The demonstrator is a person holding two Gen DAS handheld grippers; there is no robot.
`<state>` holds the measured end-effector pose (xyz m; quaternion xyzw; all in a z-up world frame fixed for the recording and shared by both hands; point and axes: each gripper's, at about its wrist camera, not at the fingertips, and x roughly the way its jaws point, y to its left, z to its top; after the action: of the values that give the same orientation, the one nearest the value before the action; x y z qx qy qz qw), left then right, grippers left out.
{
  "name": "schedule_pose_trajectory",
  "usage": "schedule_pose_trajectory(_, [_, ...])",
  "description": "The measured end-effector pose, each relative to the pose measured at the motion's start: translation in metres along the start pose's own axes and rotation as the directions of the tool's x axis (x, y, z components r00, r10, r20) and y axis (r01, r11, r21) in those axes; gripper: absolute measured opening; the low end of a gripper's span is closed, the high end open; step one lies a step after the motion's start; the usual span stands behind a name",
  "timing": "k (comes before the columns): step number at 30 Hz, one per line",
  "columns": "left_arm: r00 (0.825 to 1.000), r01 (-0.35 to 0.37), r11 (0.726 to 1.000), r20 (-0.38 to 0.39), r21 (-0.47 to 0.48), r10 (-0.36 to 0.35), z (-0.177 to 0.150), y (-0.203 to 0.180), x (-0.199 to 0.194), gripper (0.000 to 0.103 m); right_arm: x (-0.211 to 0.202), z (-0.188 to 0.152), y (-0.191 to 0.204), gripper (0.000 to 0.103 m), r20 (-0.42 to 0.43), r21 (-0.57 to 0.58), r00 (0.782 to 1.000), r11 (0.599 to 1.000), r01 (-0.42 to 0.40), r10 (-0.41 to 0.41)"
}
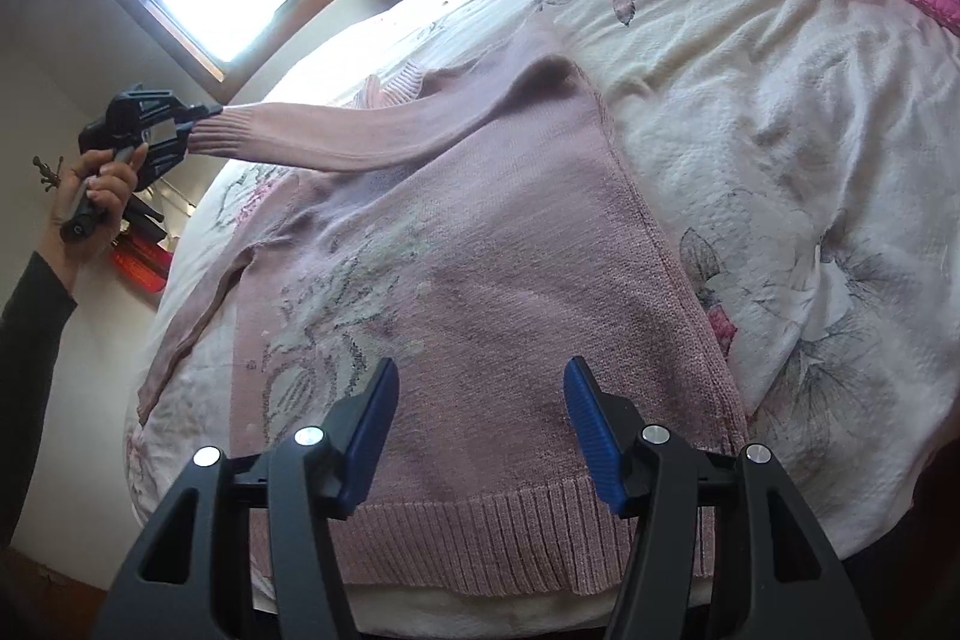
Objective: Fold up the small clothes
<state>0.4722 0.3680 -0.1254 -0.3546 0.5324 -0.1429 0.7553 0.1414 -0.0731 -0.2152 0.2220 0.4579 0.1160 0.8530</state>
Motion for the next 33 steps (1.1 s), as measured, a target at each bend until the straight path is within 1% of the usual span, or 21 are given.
schedule_pose_trajectory(3, [1.000,-0.025,0.999,-0.002,-0.033,0.025,0.003,0.029,-0.008,0.004,0.000,0.000,0.000,0.058,-0.003,-0.001,1.000,1.000,0.002,-0.002])
schedule_pose_trajectory(7, [0.998,-0.055,0.996,-0.022,-0.068,0.054,0.002,0.064,-0.007,0.004,0.002,0.000,0.001,0.058,-0.009,0.001,1.000,1.000,0.002,-0.002])
schedule_pose_trajectory(13, [0.994,-0.100,0.986,-0.066,-0.132,0.092,-0.003,0.107,0.020,0.005,0.008,-0.002,0.004,0.058,-0.023,0.004,1.000,1.000,0.000,0.000])
schedule_pose_trajectory(15, [0.988,-0.138,0.979,-0.088,-0.150,0.126,-0.005,0.119,0.031,0.007,0.009,-0.003,0.006,0.058,-0.024,-0.001,1.000,1.000,0.000,0.000])
schedule_pose_trajectory(16, [0.981,-0.184,0.969,-0.085,-0.164,0.172,-0.005,0.124,0.033,0.017,0.009,-0.002,0.007,0.058,-0.025,-0.003,1.000,1.000,0.000,0.000])
schedule_pose_trajectory(17, [0.969,-0.248,0.952,-0.064,-0.178,0.240,-0.005,0.128,0.030,0.029,0.009,-0.001,0.007,0.058,-0.024,-0.004,1.000,1.000,-0.001,0.000])
schedule_pose_trajectory(18, [0.957,-0.290,0.940,-0.029,-0.178,0.289,-0.004,0.128,0.023,0.035,0.008,-0.001,0.008,0.058,-0.021,-0.005,1.000,1.000,-0.001,0.001])
schedule_pose_trajectory(19, [0.955,-0.289,0.942,0.017,-0.168,0.296,-0.005,0.122,0.015,0.044,0.007,0.000,0.008,0.058,-0.018,-0.006,1.000,1.000,-0.002,0.002])
schedule_pose_trajectory(20, [0.961,-0.260,0.953,0.050,-0.155,0.270,-0.005,0.114,0.008,0.047,0.006,0.001,0.008,0.058,-0.015,-0.006,1.000,1.000,-0.004,0.004])
schedule_pose_trajectory(21, [0.970,-0.223,0.965,0.066,-0.135,0.234,-0.007,0.105,0.004,0.048,0.005,0.001,0.008,0.058,-0.014,-0.004,1.000,1.000,-0.005,0.005])
schedule_pose_trajectory(22, [0.978,-0.191,0.976,0.065,-0.109,0.199,-0.009,0.095,0.004,0.048,0.006,0.001,0.008,0.059,-0.014,-0.002,1.000,1.000,-0.008,0.008])
schedule_pose_trajectory(24, [0.990,-0.138,0.989,0.025,-0.055,0.139,-0.016,0.077,0.015,0.050,0.008,0.001,0.009,0.060,-0.019,-0.003,1.000,1.000,-0.013,0.013])
schedule_pose_trajectory(25, [0.991,-0.131,0.991,-0.003,-0.040,0.131,-0.020,0.074,0.025,0.050,0.010,0.000,0.010,0.060,-0.023,-0.005,1.000,1.000,-0.014,0.014])
schedule_pose_trajectory(27, [0.984,-0.175,0.984,-0.043,-0.028,0.174,-0.027,0.077,0.046,0.050,0.011,0.000,0.013,0.060,-0.027,-0.004,0.999,1.000,-0.023,0.023])
schedule_pose_trajectory(29, [0.974,-0.219,0.974,-0.068,-0.056,0.216,-0.030,0.094,0.064,0.050,0.009,-0.001,0.017,0.060,-0.022,-0.009,0.999,1.000,-0.027,0.027])
schedule_pose_trajectory(30, [0.972,-0.228,0.970,-0.073,-0.080,0.222,-0.031,0.104,0.069,0.050,0.008,-0.002,0.018,0.060,-0.021,-0.011,0.999,1.000,-0.027,0.027])
schedule_pose_trajectory(33, [0.983,-0.181,0.975,-0.047,-0.130,0.176,-0.031,0.117,0.067,0.049,0.005,-0.003,0.015,0.060,-0.026,-0.006,0.999,1.000,-0.020,0.019])
